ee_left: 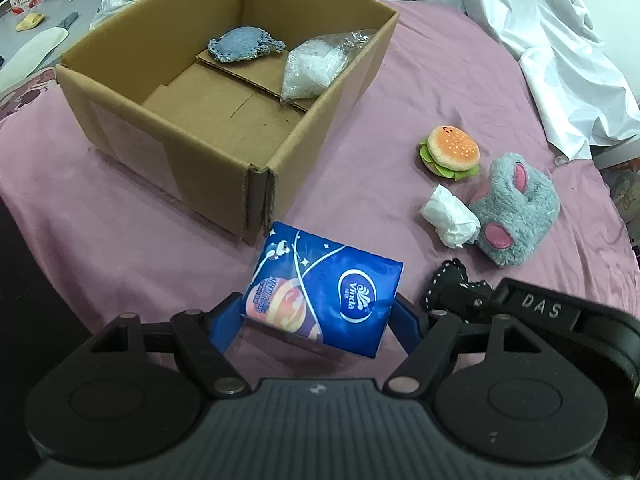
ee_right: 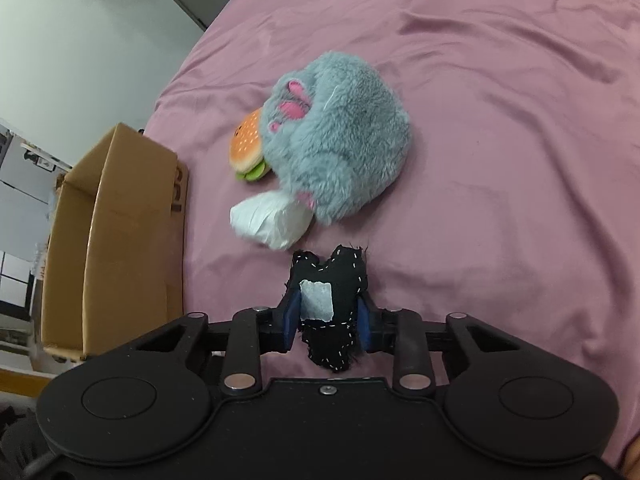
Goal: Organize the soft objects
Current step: 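Grasp the black fabric piece with white patch using the right tool, then carry the tissue pack and black fabric with both tools over the box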
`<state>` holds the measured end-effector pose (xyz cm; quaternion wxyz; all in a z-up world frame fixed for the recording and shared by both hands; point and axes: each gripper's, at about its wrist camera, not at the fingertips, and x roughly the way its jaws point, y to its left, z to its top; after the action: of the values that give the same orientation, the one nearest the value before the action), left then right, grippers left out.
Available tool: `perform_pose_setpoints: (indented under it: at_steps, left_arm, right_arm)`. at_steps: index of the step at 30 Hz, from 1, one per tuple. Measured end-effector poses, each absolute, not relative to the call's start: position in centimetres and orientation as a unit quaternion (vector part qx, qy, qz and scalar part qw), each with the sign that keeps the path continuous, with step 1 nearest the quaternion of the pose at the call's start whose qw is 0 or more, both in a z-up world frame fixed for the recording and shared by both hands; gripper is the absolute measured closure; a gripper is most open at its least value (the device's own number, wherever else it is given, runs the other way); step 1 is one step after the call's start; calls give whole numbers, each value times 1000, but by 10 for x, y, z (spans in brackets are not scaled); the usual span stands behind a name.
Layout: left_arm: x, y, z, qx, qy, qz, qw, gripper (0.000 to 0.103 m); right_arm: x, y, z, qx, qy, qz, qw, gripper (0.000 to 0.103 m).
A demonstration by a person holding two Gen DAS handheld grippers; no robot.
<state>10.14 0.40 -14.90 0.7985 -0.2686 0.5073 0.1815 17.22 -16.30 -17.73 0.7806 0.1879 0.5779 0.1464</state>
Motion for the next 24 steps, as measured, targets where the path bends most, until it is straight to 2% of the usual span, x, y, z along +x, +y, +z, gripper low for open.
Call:
perform_pose_setpoints:
  at_steps: [24]
  left_arm:
    - [80,-21,-77,-236,463,139,843,27]
  right_arm:
    - [126,-207,-92,216,493,163,827,74]
